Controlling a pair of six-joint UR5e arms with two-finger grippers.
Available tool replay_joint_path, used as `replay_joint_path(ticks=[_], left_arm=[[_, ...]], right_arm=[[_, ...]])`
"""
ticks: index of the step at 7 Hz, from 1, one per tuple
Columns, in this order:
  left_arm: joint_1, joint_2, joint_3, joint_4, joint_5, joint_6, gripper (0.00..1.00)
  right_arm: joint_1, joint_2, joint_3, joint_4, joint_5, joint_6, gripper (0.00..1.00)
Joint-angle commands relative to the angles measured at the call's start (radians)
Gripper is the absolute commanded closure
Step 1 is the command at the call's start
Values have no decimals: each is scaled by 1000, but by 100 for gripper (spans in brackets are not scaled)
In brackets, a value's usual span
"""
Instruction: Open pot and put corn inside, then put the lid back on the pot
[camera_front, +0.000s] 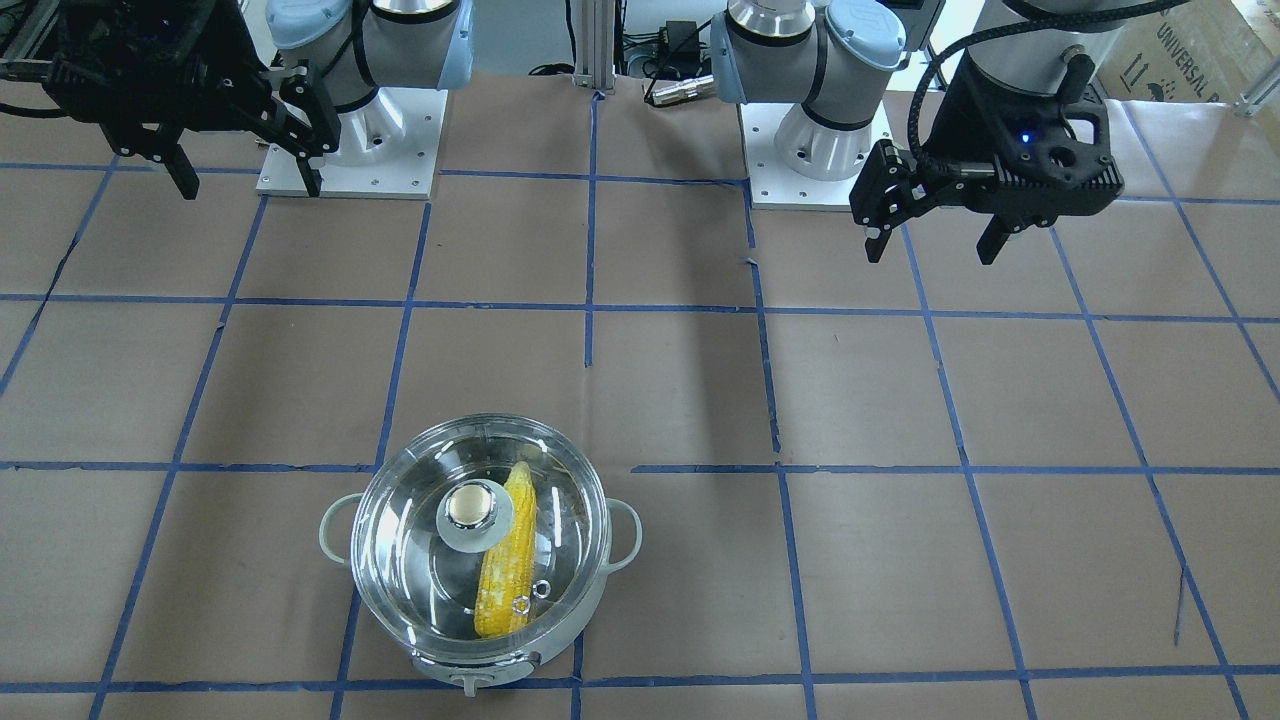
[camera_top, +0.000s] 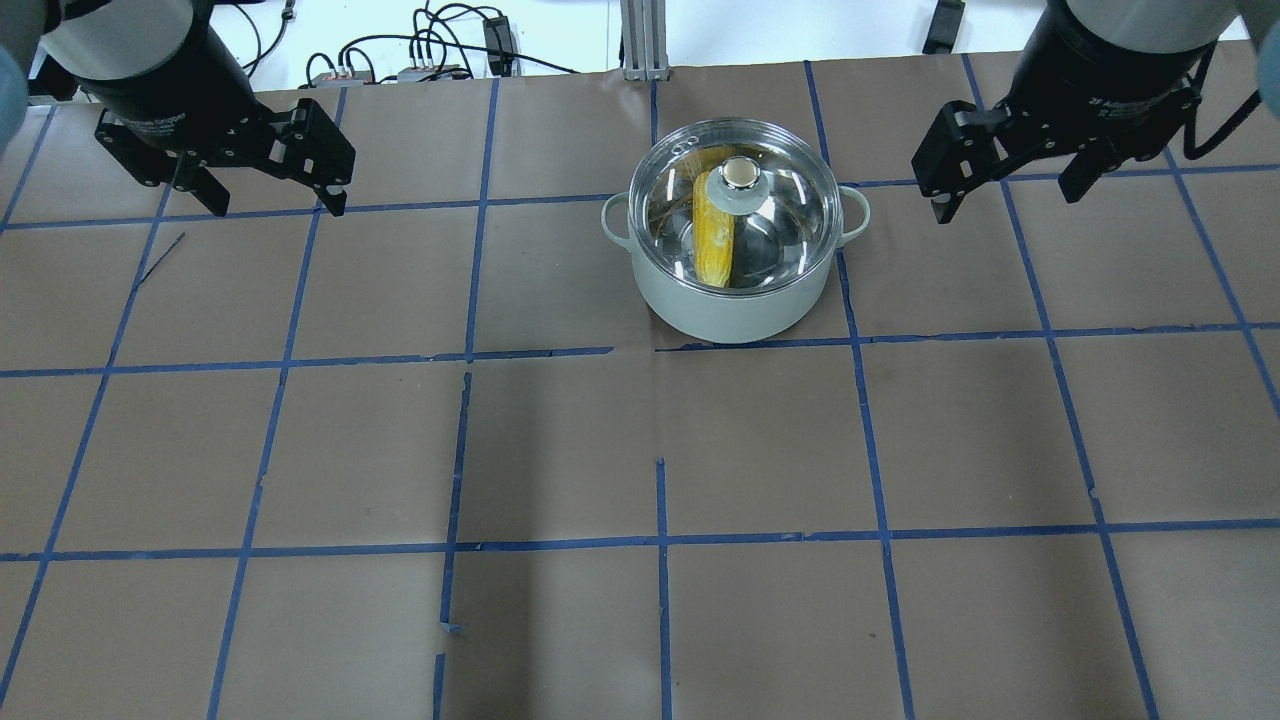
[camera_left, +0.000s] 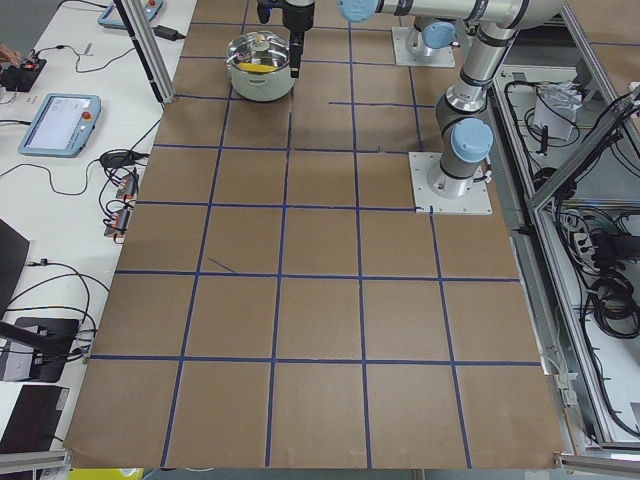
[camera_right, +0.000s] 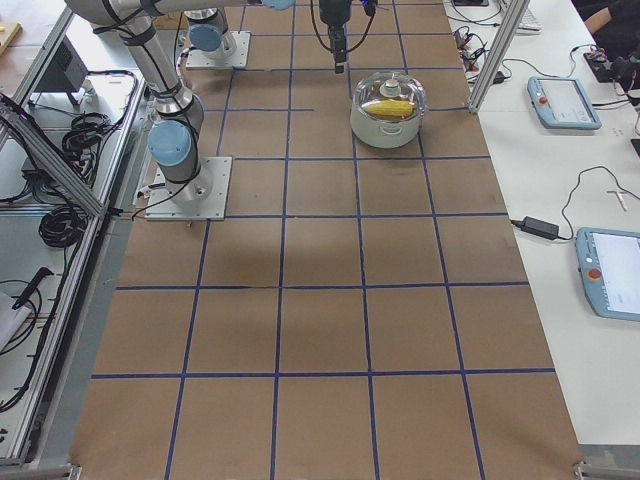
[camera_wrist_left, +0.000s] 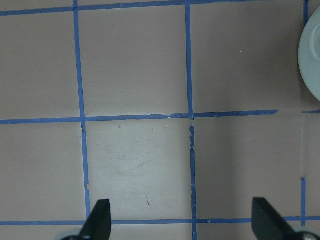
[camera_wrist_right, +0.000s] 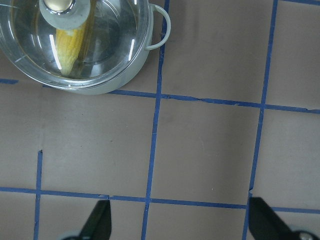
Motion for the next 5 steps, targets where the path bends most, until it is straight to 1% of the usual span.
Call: replay_joint_path(ticks=[1,3,4,5], left_arm=[[0,1,0,-3,-1,-1,0],[-2,-6,0,-6,-13,-16,0],[0,1,-5,-31,-43,-17,0],[-2,13,-11,-44,-31,-17,0]], right_arm=[[2,-3,0,1,-3,0,4],[2,-1,0,2,-4,-6,4],[2,-3,5,1,-4,-6,4],[2,-3,6,1,-4,-10,4]])
